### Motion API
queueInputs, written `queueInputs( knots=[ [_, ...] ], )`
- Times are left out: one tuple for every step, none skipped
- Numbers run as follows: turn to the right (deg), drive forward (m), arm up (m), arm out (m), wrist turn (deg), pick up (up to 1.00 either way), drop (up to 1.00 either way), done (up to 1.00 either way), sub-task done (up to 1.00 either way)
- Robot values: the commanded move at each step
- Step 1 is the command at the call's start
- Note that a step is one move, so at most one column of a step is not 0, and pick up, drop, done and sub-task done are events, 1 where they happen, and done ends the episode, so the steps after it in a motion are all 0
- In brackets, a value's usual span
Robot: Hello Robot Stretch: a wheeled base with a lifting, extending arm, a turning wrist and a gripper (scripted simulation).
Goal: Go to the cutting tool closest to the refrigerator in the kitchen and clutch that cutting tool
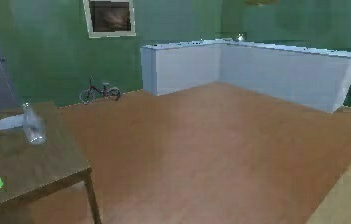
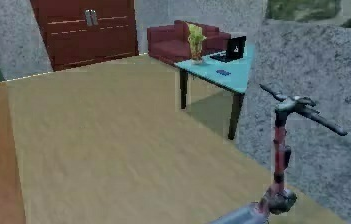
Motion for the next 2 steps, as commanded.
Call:
queueInputs(
  knots=[
    [0.0, 1.0, 0.0, 0.0, 0.0, 0.0, 0.0, 0.0, 0.0],
    [-30.0, 0.0, 0.0, 0.0, 0.0, 0.0, 0.0, 0.0, 0.0]
  ],
)
